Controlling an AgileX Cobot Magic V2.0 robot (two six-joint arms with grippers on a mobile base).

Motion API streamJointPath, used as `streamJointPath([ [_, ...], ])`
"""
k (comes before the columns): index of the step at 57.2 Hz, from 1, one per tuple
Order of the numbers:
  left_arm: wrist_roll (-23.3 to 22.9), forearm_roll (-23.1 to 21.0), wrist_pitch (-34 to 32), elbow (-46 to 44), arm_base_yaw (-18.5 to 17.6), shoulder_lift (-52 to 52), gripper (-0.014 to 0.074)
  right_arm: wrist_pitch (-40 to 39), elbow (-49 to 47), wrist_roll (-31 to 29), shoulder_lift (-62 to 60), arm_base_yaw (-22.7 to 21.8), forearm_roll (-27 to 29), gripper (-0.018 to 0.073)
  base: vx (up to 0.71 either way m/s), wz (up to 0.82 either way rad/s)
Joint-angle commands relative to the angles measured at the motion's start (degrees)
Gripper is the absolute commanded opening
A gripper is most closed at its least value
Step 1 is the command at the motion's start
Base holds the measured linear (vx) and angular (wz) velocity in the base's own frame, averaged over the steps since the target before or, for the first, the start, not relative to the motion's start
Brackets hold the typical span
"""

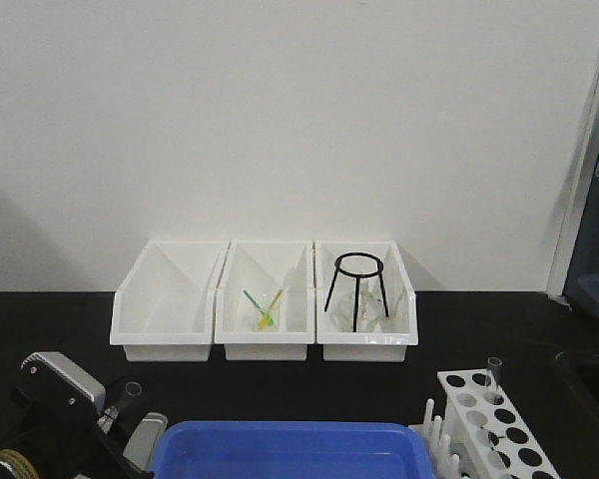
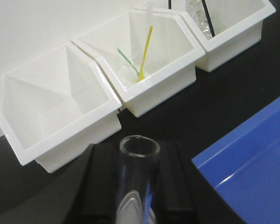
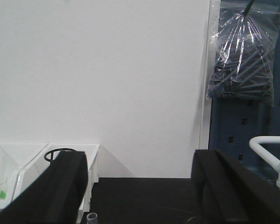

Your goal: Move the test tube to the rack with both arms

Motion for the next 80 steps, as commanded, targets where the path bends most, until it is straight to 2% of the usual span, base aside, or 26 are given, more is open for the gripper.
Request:
streamJointPath([
  [1,-0.44,-0.77,-4.71,-1.35,-0.09,-1.93,0.0158,-4.80,-1.82,-0.45,0.17,-0.20,-0.76,0.0510,0.00,0.00],
  [14,-1.17,-0.83,-4.96,-1.35,-0.09,-3.16,-0.0007,-4.04,-1.82,-0.40,0.17,-0.20,-0.76,0.0510,0.00,0.00],
  [23,-6.39,-0.83,-4.04,-1.94,-0.09,-9.76,-0.0008,-2.43,-2.43,0.24,0.17,-0.20,-0.81,0.0510,0.00,0.00],
  [28,-8.72,-0.52,-0.76,-4.59,-0.09,-14.69,-0.0008,0.02,-3.92,0.44,0.17,-0.20,-0.87,0.0510,0.00,0.00],
  [32,-13.00,1.07,3.62,-8.34,-0.09,-18.29,-0.0007,2.92,-5.80,0.94,0.17,-0.20,-1.60,0.0510,0.00,0.00],
  [34,-16.27,2.70,5.86,-10.34,-0.09,-19.91,-0.0007,4.44,-7.11,1.26,0.17,-0.20,-2.43,0.0510,0.00,0.00],
  [39,-28.75,10.46,11.07,-15.52,-0.48,-22.98,-0.0007,8.70,-10.03,3.79,0.66,-0.20,-5.04,0.0510,0.00,0.00],
  [43,-41.17,20.59,12.43,-19.66,-1.37,-23.89,-0.0007,10.94,-11.70,7.93,1.60,-0.08,-6.88,0.0510,0.00,0.00],
  [47,-54.97,34.64,10.04,-23.31,-2.70,-23.73,-0.0007,10.47,-12.15,11.78,2.69,1.53,-9.16,0.0510,0.00,0.00],
  [51,-66.42,45.36,5.25,-26.04,-3.97,-22.51,-0.0006,10.08,-12.15,15.05,4.07,4.92,-12.99,0.0510,0.00,0.00],
  [55,-75.42,51.66,0.69,-28.32,-5.37,-20.59,-0.0003,10.04,-12.15,18.01,6.12,9.78,-16.09,0.0510,0.00,0.00],
  [57,-78.17,53.27,-0.78,-29.21,-6.12,-19.45,-0.0003,9.64,-12.15,19.31,7.31,12.54,-17.45,0.0510,0.00,0.00],
  [62,-79.47,53.77,-1.53,-29.95,-8.63,-16.77,-0.0001,6.69,-12.15,20.51,10.84,19.94,-19.33,0.0510,0.00,0.00],
  [69,-78.90,53.11,-1.64,-29.90,-12.14,-12.86,-0.0001,-0.48,-12.15,20.51,16.45,28.26,-17.71,0.0510,0.00,0.00],
  [73,-78.49,52.65,-1.78,-29.90,-13.98,-11.10,0.0000,-3.04,-12.15,20.51,19.26,30.81,-15.83,0.0510,0.00,0.00],
  [80,-78.01,51.01,-1.98,-29.90,-16.78,-9.20,0.0000,-5.83,-12.15,20.51,22.91,32.45,-15.20,0.0510,0.00,0.00],
])
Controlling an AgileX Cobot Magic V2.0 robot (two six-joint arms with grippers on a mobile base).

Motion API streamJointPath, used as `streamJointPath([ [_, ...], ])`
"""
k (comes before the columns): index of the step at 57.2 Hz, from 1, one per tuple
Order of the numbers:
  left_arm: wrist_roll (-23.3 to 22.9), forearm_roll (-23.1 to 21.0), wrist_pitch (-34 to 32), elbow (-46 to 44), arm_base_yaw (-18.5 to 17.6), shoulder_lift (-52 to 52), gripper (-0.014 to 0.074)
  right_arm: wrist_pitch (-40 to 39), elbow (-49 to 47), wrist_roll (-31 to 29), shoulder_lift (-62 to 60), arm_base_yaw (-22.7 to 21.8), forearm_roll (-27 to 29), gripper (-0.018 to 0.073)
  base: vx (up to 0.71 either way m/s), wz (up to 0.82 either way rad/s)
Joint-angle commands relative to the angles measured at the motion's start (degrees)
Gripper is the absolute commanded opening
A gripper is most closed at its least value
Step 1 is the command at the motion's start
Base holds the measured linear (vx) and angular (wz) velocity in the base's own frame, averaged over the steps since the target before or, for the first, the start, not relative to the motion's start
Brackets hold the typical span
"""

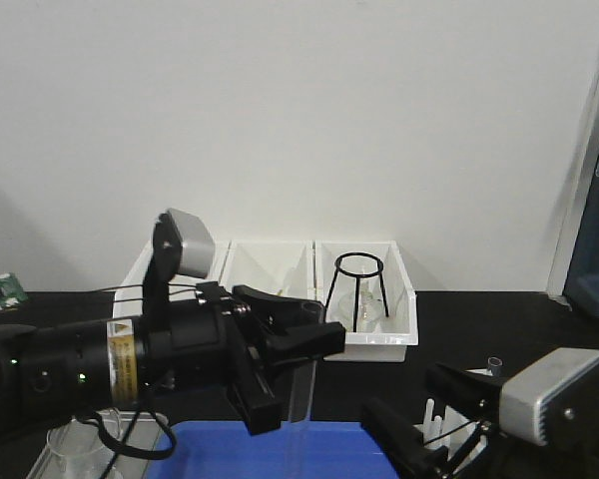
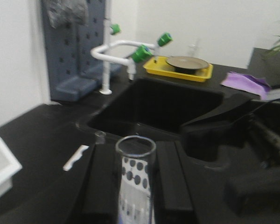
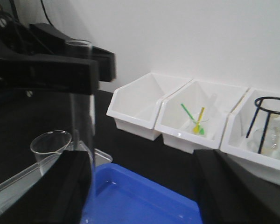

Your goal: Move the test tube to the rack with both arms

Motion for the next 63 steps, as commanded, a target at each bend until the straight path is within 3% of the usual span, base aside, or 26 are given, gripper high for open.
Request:
streamJointPath([
  [1,0.21,-5.22,-2.36,-2.03,-2.02,-1.20,0.0000,-7.72,-2.15,0.02,1.56,0.83,0.80,0.0510,0.00,0.00],
  [12,2.97,-6.63,-1.88,-2.03,-4.70,-0.10,0.0000,-10.09,-2.15,0.03,2.98,0.83,0.78,0.0510,0.00,0.00],
  [25,6.79,-12.77,-1.48,-2.03,-6.89,1.20,0.0000,-10.56,-2.15,0.03,2.98,0.83,0.78,0.0508,0.00,0.00],
  [34,7.11,-13.25,-1.44,-2.03,-8.13,1.20,0.0000,-10.61,-2.15,0.03,2.98,0.83,0.78,0.0466,0.00,0.00],
  [63,6.94,-13.25,-2.22,-2.03,-8.48,1.20,0.0000,-10.55,-2.15,0.03,2.98,0.83,0.78,0.0064,0.00,0.00],
])
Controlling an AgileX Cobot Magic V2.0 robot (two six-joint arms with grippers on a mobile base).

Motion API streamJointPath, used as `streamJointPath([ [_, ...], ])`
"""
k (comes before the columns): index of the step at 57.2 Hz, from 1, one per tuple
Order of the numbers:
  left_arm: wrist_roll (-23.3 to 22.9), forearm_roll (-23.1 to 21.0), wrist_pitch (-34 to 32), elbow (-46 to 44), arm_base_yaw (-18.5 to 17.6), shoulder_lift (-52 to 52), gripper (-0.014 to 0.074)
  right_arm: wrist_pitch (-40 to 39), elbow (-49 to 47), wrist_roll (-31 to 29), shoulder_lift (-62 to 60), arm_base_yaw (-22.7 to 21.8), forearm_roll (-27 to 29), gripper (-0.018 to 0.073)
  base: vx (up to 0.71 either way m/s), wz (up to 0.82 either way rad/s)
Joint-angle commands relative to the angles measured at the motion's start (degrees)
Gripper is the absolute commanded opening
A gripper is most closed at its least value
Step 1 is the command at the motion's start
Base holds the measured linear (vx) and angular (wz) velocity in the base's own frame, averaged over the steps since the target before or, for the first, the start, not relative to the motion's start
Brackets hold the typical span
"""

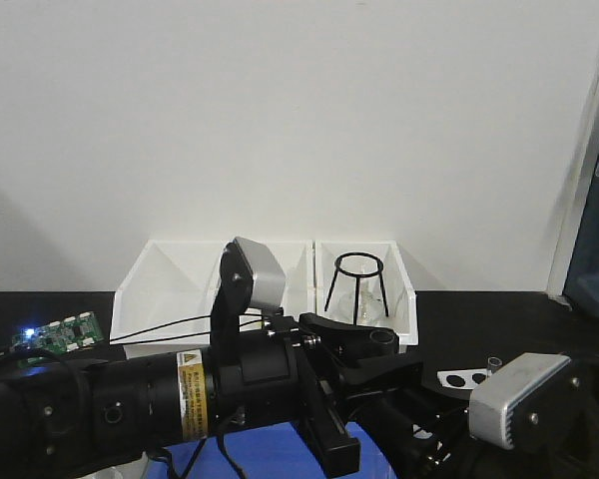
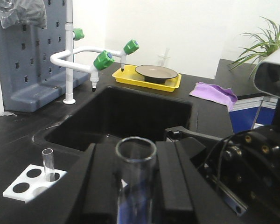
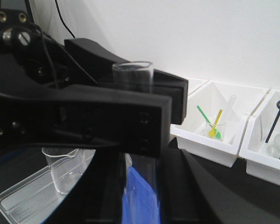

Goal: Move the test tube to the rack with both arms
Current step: 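Close the right gripper on the tube and open the left gripper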

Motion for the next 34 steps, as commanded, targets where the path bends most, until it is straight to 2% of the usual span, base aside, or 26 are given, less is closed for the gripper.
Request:
streamJointPath([
  [1,-0.12,-3.28,-3.12,-1.88,-0.25,-2.11,0.0000,-5.08,-2.10,-0.16,-1.02,-0.18,0.59,0.0050,0.00,0.00],
  [8,-0.12,-3.28,-3.35,-1.88,-0.25,-2.11,0.0002,-5.08,-2.10,-0.16,-1.02,-0.18,0.59,-0.0015,0.00,0.00],
  [27,-0.05,-3.28,-3.35,-1.88,-0.25,-2.11,0.0005,-5.03,-2.10,-0.26,-1.02,-0.18,0.59,-0.0012,0.00,0.00],
  [34,0.07,-3.28,-3.29,-1.88,-0.25,-2.11,0.0049,-5.03,-2.10,-0.37,-1.02,-0.18,0.59,-0.0012,0.00,0.00],
])
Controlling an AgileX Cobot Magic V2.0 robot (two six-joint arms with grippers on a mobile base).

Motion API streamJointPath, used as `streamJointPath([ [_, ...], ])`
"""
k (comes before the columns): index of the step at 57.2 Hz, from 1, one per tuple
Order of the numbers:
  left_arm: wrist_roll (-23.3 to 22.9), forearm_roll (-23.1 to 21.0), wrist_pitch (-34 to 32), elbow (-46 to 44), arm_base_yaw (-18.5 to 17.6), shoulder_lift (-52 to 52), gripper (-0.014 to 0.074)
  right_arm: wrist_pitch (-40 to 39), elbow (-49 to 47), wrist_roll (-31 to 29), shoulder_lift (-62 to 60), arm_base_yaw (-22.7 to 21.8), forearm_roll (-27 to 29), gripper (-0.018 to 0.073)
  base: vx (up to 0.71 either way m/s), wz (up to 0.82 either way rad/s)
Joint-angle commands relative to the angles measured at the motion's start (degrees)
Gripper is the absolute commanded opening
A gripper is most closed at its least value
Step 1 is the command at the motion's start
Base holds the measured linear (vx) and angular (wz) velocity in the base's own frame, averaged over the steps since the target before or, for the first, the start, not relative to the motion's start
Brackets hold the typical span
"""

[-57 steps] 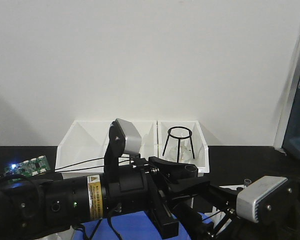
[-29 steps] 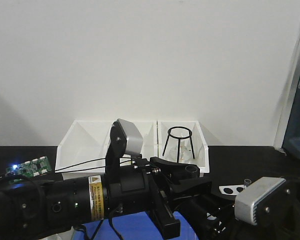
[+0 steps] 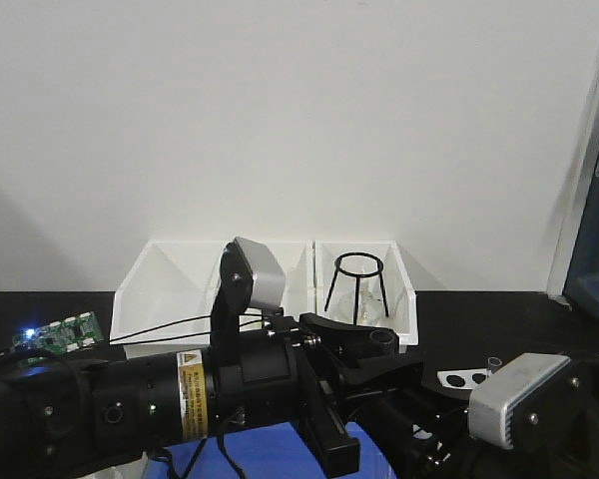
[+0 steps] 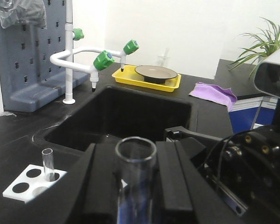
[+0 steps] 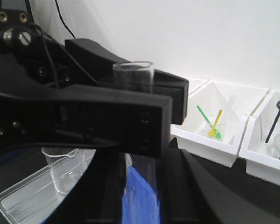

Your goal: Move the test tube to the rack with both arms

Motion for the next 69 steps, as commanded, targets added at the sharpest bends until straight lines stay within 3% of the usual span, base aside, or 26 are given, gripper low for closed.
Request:
streamJointPath([
  [1,0.13,-3.28,-3.24,-1.88,-0.25,-2.16,0.0059,-5.03,-2.10,-0.37,-1.02,-0.18,0.59,-0.0012,0.00,0.00],
  [24,0.45,-3.34,-2.19,-1.88,-0.20,-2.56,0.0470,-5.15,-2.10,-1.08,-0.80,-0.24,0.59,-0.0012,0.00,0.00],
  [35,0.50,-3.34,-1.97,-1.88,-0.16,-5.54,0.0514,-8.72,-2.10,-1.46,3.41,-0.36,1.79,-0.0010,0.00,0.00],
  [47,2.39,-3.34,2.84,-1.88,0.52,-12.32,0.0513,-21.01,-2.10,-7.80,11.18,-0.36,3.04,-0.0010,0.00,0.00],
  [53,3.10,-3.34,8.61,-1.88,0.52,-15.56,0.0513,-26.35,-2.10,-12.82,14.18,-0.36,8.53,-0.0010,0.00,0.00],
  [60,3.10,-3.34,14.10,-1.88,0.52,-17.85,0.0513,-29.83,-2.10,-20.45,16.06,-0.36,18.72,-0.0008,0.00,0.00],
  [69,3.10,-3.28,16.78,-1.88,0.52,-18.30,0.0513,-33.38,-2.00,-30.57,16.29,-0.36,29.50,-0.0008,0.00,0.00],
])
